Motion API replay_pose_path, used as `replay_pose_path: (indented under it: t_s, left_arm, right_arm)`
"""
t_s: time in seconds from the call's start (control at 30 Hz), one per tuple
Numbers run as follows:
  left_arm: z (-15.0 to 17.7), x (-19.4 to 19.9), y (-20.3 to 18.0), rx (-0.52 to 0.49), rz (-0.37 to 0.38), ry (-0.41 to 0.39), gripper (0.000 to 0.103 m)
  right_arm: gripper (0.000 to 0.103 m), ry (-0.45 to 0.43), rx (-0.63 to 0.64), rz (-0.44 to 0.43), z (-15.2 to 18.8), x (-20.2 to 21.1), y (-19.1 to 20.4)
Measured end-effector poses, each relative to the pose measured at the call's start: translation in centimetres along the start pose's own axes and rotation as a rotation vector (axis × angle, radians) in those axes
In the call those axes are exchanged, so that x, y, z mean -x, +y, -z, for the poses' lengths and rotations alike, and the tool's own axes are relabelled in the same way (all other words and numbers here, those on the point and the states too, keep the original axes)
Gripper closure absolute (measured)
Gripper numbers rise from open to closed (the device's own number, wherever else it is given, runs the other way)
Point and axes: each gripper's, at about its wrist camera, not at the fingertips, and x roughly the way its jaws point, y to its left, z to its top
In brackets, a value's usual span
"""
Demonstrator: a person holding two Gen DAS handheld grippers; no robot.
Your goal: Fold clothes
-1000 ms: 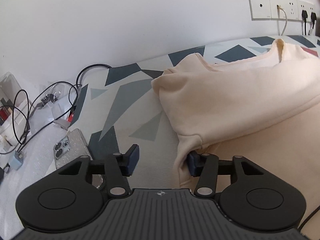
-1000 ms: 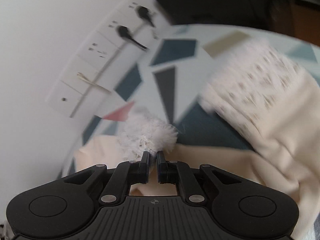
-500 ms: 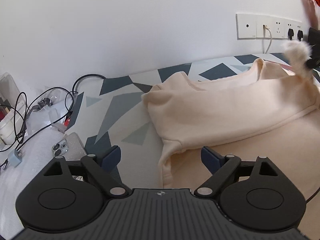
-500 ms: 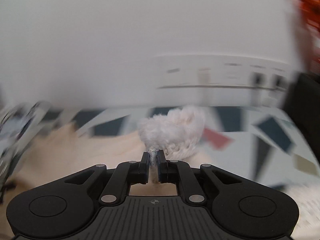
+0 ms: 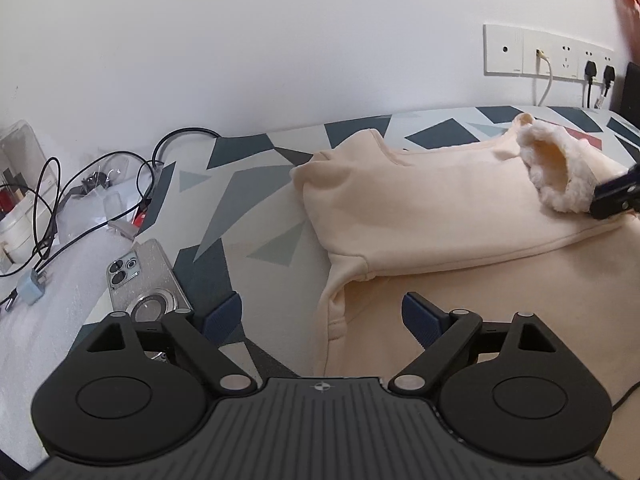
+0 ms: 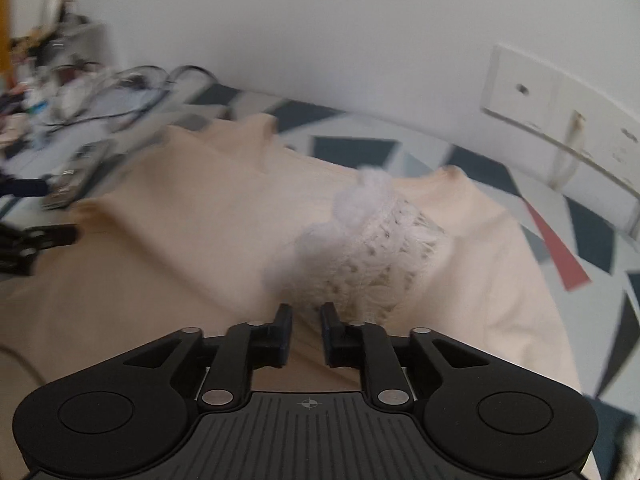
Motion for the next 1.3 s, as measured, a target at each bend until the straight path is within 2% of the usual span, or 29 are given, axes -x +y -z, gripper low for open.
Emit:
replay_pose_path:
  t_s: [0.07, 0.17, 0.23, 0.33, 0.4, 0.43, 0.53, 0.57, 0.6, 0.63, 0.73, 0.8, 0.87, 0.9, 1.0, 1.07, 1.1, 1.17, 1.3]
  left_arm:
    - [-0.1, 0.0, 0.0, 0.000, -0.003, -0.002, 0.014]
    - [-0.2, -0.1, -0.2, -0.010, -0.008, 0.000, 0.014]
    - [-0.2, -0.2, -0.3, -0.017, -0.010, 0.002, 0.014]
    - [-0.2, -0.2, -0.4, -0.019, -0.010, 0.006, 0.014]
    - [-0.2, -0.2, -0.4, -0.020, -0.010, 0.010, 0.014]
    - [-0.1, -0.2, -0.4, -0.021, -0.008, 0.012, 0.014]
    - [0.1, -0.3, -0.4, -0.022, -0.002, 0.017, 0.014]
    - [0.2, -0.4, -0.4, -0.022, -0.001, 0.019, 0.014]
    - [0.3, -0.4, -0.5, -0.022, -0.001, 0.022, 0.014]
    - [0.4, -0.5, -0.5, -0.020, 0.000, 0.026, 0.014]
    - [0.7, -0.7, -0.6, -0.021, -0.004, 0.027, 0.014]
    - [0.9, -0.6, -0.8, -0.027, 0.006, 0.013, 0.014]
    - [0.8, -0.6, -0.9, -0.037, 0.033, -0.007, 0.021]
    - [0.7, -0.7, -1.1, -0.049, 0.041, -0.012, 0.028]
    - [0.2, -1.5, -1.9, -0.096, 0.038, -0.014, 0.038]
    - [0.0, -2.1, -2.2, -0.112, 0.037, -0.008, 0.043]
    - [-0.1, -2.4, -2.3, -0.116, 0.038, -0.003, 0.050]
    - [-0.2, -3.0, -2.6, -0.123, 0.038, 0.012, 0.058]
    - [-0.1, -3.6, -2.6, -0.105, -0.005, 0.032, 0.068]
  right_arm:
    - [0.069, -0.070, -0.029, -0.012, -0.3, 1.1, -0.3]
    - [0.068, -0.149, -0.199, 0.033, -1.2, 1.4, -2.5]
    - [0.067, -0.174, -0.309, 0.082, -1.5, 0.7, -3.8]
    - [0.069, -0.204, -0.521, 0.100, -1.4, -0.9, -6.1]
    - [0.074, -0.174, -0.591, 0.082, -1.0, -2.1, -6.9]
    - [0.074, -0.148, -0.581, 0.071, -0.9, -2.8, -6.9]
    - [0.069, -0.027, -0.338, 0.010, -0.7, -5.1, -4.0]
    - [0.069, -0.021, -0.256, 0.037, -0.7, -5.0, -3.1]
    - [0.069, -0.010, -0.238, 0.043, -0.8, -5.0, -2.9]
    - [0.069, 0.001, -0.236, 0.044, -1.0, -5.0, -2.8]
    - [0.070, 0.015, -0.381, 0.004, -1.9, -4.8, -4.7]
    - [0.070, -0.032, -0.416, -0.023, -3.2, -4.0, -5.0]
    - [0.070, -0.077, -0.402, -0.081, -5.2, -3.8, -4.6]
    - [0.070, -0.084, -0.395, -0.112, -6.4, -4.3, -4.2]
    - [0.070, -0.069, -0.379, -0.212, -10.5, -7.0, -2.6]
    - [0.070, -0.043, -0.351, -0.266, -12.7, -9.4, -0.8]
    - [0.070, -0.023, -0.333, -0.285, -13.7, -10.8, 0.3]
    - [0.070, 0.020, -0.302, -0.328, -15.4, -13.4, 2.4]
    - [0.069, 0.112, -0.251, -0.407, -17.9, -17.9, 6.4]
